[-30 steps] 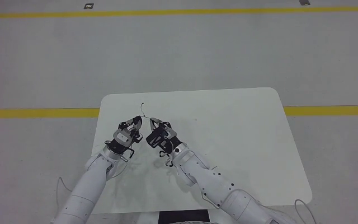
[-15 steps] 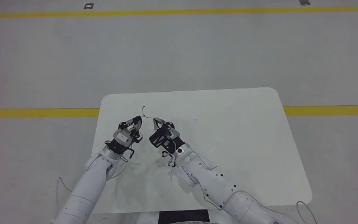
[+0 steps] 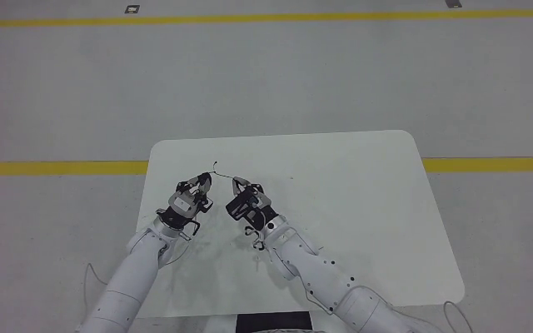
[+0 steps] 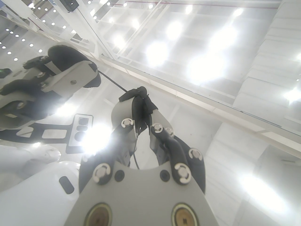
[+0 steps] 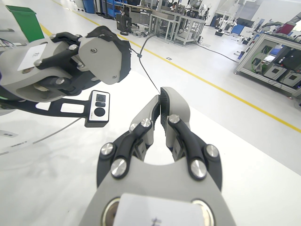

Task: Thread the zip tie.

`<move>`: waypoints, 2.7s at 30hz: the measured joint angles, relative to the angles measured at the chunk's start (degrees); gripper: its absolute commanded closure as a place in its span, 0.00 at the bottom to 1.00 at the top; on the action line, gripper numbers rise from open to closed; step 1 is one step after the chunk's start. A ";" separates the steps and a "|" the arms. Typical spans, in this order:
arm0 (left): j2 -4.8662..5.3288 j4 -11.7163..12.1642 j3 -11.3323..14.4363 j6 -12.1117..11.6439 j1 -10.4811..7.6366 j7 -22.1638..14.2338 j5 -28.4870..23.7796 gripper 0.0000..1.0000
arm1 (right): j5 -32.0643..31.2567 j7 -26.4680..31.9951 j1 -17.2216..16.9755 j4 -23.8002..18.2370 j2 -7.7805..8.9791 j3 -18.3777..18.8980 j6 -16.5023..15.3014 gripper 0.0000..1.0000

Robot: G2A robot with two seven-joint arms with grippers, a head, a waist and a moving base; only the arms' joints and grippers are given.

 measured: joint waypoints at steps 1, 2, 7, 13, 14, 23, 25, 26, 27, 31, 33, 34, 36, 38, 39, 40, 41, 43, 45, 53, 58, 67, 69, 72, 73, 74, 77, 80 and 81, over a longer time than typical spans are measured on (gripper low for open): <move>0.00 0.00 0.00 0.00 0.00 0.00 0.00 1.00 | 0.00 0.03 -0.11 -0.03 0.08 0.09 0.05 1.00; 0.00 0.00 0.00 0.00 0.00 0.00 0.00 1.00 | 0.00 0.06 -0.19 -0.04 0.14 0.17 0.08 1.00; 0.00 0.00 0.00 0.00 0.00 0.00 0.00 1.00 | 0.00 0.19 -0.67 -0.15 0.45 0.49 0.15 1.00; 0.00 0.00 0.00 0.00 0.00 0.00 0.00 1.00 | 0.00 0.38 -1.04 -0.38 0.74 0.68 0.14 1.00; 0.00 0.00 0.00 0.00 0.00 0.00 0.00 1.00 | 0.00 0.40 -1.08 -0.41 0.77 0.70 0.14 1.00; 0.00 0.00 0.00 0.00 0.00 0.00 0.00 1.00 | 0.00 0.62 -1.36 -0.44 1.05 0.89 0.09 1.00; 0.00 0.00 0.00 0.00 0.00 0.00 0.00 1.00 | 0.00 0.66 -1.45 -0.45 1.13 0.99 0.07 1.00; 0.00 0.00 0.00 0.00 0.00 0.00 0.00 1.00 | 0.00 0.68 -1.49 -0.46 1.17 1.05 0.07 1.00; 0.00 0.00 0.00 0.00 0.00 0.00 0.00 1.00 | 0.00 0.71 -1.53 -0.48 1.21 1.10 0.07 1.00; 0.00 0.00 0.00 0.00 0.00 0.00 0.00 1.00 | 0.00 0.85 -1.72 -0.64 1.40 1.28 0.07 1.00; 0.00 0.00 0.00 0.00 0.00 0.00 0.00 1.00 | 0.00 0.90 -1.79 -0.69 1.47 1.32 0.07 1.00; 0.00 0.00 0.00 0.00 0.00 0.00 0.00 1.00 | 0.00 0.93 -1.83 -0.71 1.51 1.34 0.06 1.00; 0.00 0.00 0.00 0.00 0.00 0.00 0.00 1.00 | 0.00 0.98 -1.89 -0.74 1.56 1.37 0.06 1.00; 0.00 0.00 0.00 0.00 0.00 0.00 0.00 1.00 | 0.00 1.03 -1.93 -0.78 1.61 1.38 0.06 1.00; 0.00 0.00 0.00 0.00 0.00 0.00 0.00 1.00 | 0.00 1.05 -1.94 -0.80 1.62 1.38 0.06 1.00; 0.00 0.00 0.00 0.00 0.00 0.00 0.00 1.00 | 0.00 1.10 -1.95 -0.83 1.64 1.37 0.08 1.00; 0.00 0.00 0.00 0.00 0.00 0.00 0.00 1.00 | 0.00 1.14 -1.96 -0.84 1.66 1.36 0.11 1.00; 0.00 0.00 0.00 0.00 0.00 0.00 0.00 1.00 | 0.00 1.22 -1.99 -0.89 1.69 1.32 0.20 0.99; 0.00 0.00 0.00 0.00 0.00 0.00 0.00 1.00 | 0.00 1.27 -2.10 -0.96 1.69 1.34 0.32 0.00; 0.00 0.00 0.00 0.00 0.00 0.00 0.00 1.00 | 0.00 1.93 -3.58 -1.50 2.29 3.67 2.19 0.00; 0.00 0.00 0.00 0.00 0.00 0.00 0.00 1.00 | 0.00 1.94 -5.58 -3.46 3.60 7.46 2.86 0.00; 0.00 0.00 0.00 0.00 0.00 0.00 0.00 1.00 | 0.00 1.71 -7.38 -5.82 4.36 9.77 3.11 0.00; 0.00 0.00 0.00 0.00 0.00 0.00 0.00 1.00 | 0.00 1.71 -7.38 -5.82 4.36 9.77 3.11 0.00; -0.01 -0.07 0.02 0.00 0.00 0.07 -0.02 1.00 | 0.25 1.71 -7.47 -5.91 4.37 9.95 2.97 0.00; -0.07 -0.48 0.11 0.16 0.07 0.58 -0.43 1.00 | 0.86 1.55 -7.69 -6.10 4.41 10.49 2.68 0.00; -0.13 -0.93 0.17 0.56 0.18 0.96 -1.11 1.00 | 1.45 1.28 -7.94 -6.32 4.47 11.07 2.46 0.00; -0.52 -1.94 -0.38 2.68 0.72 0.51 -1.90 1.00 | 3.63 -0.18 -9.13 -7.42 4.78 13.35 1.19 0.00; -1.64 -2.31 -0.77 2.90 1.40 -1.29 -1.81 1.00 | 5.44 -1.64 -10.52 -8.73 5.21 15.82 -0.48 0.00; -2.01 -2.39 -0.74 2.86 1.52 -1.78 -1.81 1.00 | 5.88 -2.09 -10.95 -9.15 5.34 16.53 -1.02 0.00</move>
